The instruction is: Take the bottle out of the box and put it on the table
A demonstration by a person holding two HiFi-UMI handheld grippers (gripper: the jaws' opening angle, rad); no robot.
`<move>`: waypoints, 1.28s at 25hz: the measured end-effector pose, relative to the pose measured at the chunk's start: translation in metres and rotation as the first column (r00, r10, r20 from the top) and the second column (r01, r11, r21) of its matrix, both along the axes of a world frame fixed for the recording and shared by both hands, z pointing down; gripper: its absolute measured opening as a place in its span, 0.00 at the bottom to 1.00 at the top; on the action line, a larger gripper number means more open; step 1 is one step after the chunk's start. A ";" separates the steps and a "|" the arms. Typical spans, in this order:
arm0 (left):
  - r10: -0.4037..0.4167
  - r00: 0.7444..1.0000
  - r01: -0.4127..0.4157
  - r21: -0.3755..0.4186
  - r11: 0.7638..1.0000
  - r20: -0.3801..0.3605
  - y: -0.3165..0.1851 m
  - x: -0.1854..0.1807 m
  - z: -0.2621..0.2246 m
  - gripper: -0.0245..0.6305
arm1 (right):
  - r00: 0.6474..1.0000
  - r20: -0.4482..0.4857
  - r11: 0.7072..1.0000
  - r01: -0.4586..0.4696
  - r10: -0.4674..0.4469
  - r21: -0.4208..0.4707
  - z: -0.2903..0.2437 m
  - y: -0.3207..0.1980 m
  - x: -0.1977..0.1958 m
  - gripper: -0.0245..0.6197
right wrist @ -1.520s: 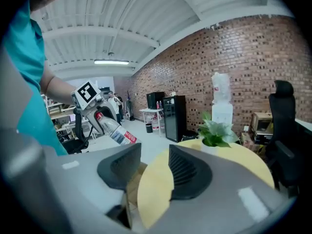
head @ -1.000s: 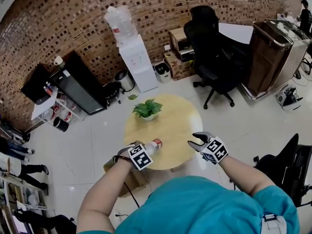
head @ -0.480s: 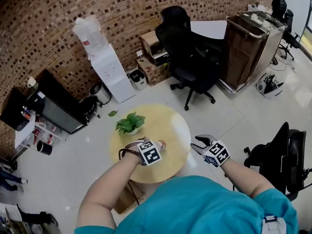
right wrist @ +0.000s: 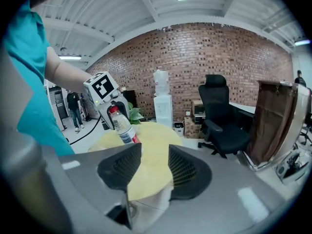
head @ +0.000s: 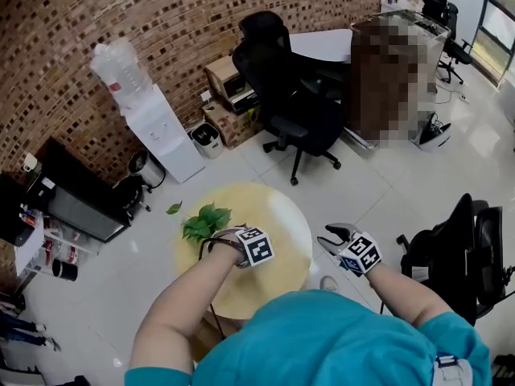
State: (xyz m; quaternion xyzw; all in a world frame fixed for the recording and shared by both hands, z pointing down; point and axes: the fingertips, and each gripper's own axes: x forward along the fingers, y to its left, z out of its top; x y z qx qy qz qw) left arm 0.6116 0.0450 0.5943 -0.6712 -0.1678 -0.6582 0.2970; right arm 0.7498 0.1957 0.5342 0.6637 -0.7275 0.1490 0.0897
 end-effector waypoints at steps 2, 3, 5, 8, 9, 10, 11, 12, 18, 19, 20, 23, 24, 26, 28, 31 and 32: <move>-0.002 1.000 0.001 0.020 1.000 0.026 -0.005 0.016 0.006 0.46 | 1.000 0.011 1.000 0.003 -0.003 0.006 0.005 -0.002 0.016 0.30; -0.008 0.999 0.007 0.025 1.000 0.038 -0.007 0.024 0.009 0.46 | 1.000 0.014 1.000 0.015 -0.015 0.003 0.011 -0.004 0.024 0.30; -0.029 0.998 0.028 0.023 0.999 0.057 -0.010 0.038 0.018 0.46 | 0.999 0.011 0.999 0.042 -0.042 0.007 0.015 -0.008 0.036 0.30; -0.062 0.995 0.062 0.009 0.998 0.082 -0.014 0.054 0.038 0.47 | 0.996 0.006 0.996 0.086 -0.086 -0.008 0.029 -0.014 0.050 0.30; -0.073 0.993 0.073 0.007 0.997 0.090 -0.016 0.058 0.045 0.47 | 0.995 0.007 0.995 0.101 -0.101 -0.019 0.038 -0.016 0.055 0.30; -0.084 0.992 0.084 0.008 0.996 0.097 -0.018 0.062 0.051 0.47 | 0.993 0.008 0.993 0.115 -0.115 -0.028 0.047 -0.017 0.059 0.30; -0.094 0.990 0.094 0.009 0.996 0.103 -0.020 0.067 0.056 0.47 | 0.992 0.008 0.991 0.128 -0.128 -0.035 0.052 -0.018 0.063 0.30; -0.103 0.989 0.103 0.012 0.995 0.105 -0.021 0.073 0.059 0.47 | 0.990 0.006 0.989 0.140 -0.140 -0.040 0.056 -0.018 0.067 0.30; -0.129 0.983 0.126 0.035 0.991 0.134 -0.024 0.100 0.060 0.47 | 0.985 0.002 0.983 0.175 -0.175 -0.048 0.066 -0.018 0.090 0.30; -0.131 0.982 0.128 0.033 0.991 0.136 -0.024 0.101 0.061 0.47 | 0.984 0.002 0.983 0.177 -0.177 -0.046 0.066 -0.018 0.092 0.30; -0.134 0.982 0.131 0.030 0.991 0.133 -0.023 0.101 0.061 0.47 | 0.984 0.000 0.983 0.179 -0.180 -0.044 0.065 -0.017 0.094 0.30; -0.152 0.983 0.151 0.018 0.988 0.100 -0.019 0.099 0.060 0.47 | 0.983 -0.002 0.982 0.182 -0.183 -0.039 0.062 -0.014 0.098 0.30; -0.161 0.983 0.160 0.013 0.987 0.090 -0.018 0.097 0.060 0.47 | 0.984 -0.001 0.983 0.180 -0.181 -0.040 0.062 -0.013 0.099 0.30; -0.178 0.981 0.179 0.002 0.984 0.077 -0.016 0.091 0.060 0.47 | 0.984 0.000 0.984 0.176 -0.176 -0.040 0.062 -0.011 0.101 0.30; -0.199 0.979 0.200 -0.013 0.980 0.053 -0.017 0.086 0.060 0.48 | 0.985 -0.001 0.984 0.173 -0.173 -0.029 0.060 -0.012 0.100 0.30; -0.247 0.969 0.245 -0.059 0.968 -0.028 -0.018 0.088 0.055 0.49 | 0.984 -0.007 0.984 0.176 -0.176 -0.018 0.059 -0.014 0.097 0.30; -0.262 0.963 0.257 -0.077 0.963 -0.058 -0.018 0.090 0.052 0.52 | 0.984 -0.004 0.983 0.180 -0.180 -0.025 0.060 -0.014 0.095 0.30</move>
